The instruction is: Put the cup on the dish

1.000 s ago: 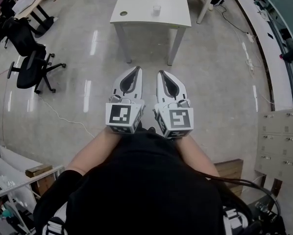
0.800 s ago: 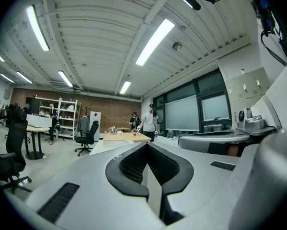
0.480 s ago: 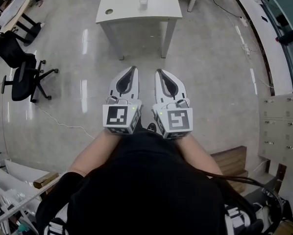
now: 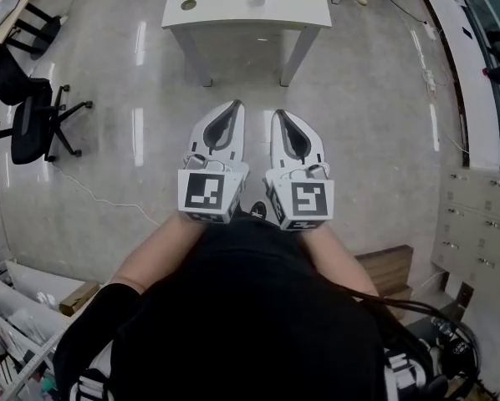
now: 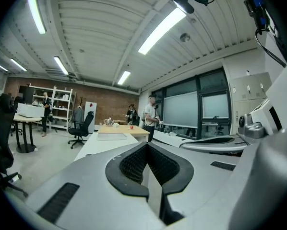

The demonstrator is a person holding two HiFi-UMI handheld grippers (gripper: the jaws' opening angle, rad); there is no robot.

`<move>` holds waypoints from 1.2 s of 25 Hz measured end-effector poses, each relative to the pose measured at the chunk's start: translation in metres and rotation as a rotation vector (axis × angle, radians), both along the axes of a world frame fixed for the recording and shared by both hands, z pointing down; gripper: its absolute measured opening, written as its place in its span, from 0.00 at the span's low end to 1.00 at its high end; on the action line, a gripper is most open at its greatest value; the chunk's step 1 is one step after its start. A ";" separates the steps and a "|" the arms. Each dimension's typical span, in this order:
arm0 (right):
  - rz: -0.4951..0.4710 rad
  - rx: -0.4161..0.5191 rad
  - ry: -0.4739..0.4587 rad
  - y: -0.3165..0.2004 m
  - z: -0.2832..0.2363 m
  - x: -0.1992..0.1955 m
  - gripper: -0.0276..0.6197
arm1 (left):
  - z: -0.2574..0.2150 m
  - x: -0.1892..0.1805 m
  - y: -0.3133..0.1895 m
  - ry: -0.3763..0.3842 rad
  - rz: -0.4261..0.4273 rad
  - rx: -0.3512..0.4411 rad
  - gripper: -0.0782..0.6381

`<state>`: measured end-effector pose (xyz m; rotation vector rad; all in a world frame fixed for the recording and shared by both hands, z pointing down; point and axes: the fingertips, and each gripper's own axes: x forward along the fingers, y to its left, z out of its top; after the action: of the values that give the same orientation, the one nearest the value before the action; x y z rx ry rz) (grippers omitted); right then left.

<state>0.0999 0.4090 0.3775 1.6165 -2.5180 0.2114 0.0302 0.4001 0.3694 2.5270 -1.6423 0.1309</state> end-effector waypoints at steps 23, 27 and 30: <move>-0.018 0.086 0.079 -0.161 -0.032 -0.125 0.06 | -0.013 -0.121 -0.168 0.058 0.050 0.046 0.12; -0.024 0.098 0.076 -0.164 -0.035 -0.125 0.06 | -0.016 -0.120 -0.167 0.065 0.052 0.048 0.12; -0.022 0.108 0.071 -0.163 -0.040 -0.126 0.06 | -0.018 -0.122 -0.167 0.072 0.045 0.052 0.12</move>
<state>-0.0261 0.2456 0.3377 1.6028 -2.5325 0.0145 -0.0921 0.2330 0.3511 2.5757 -1.5827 0.0019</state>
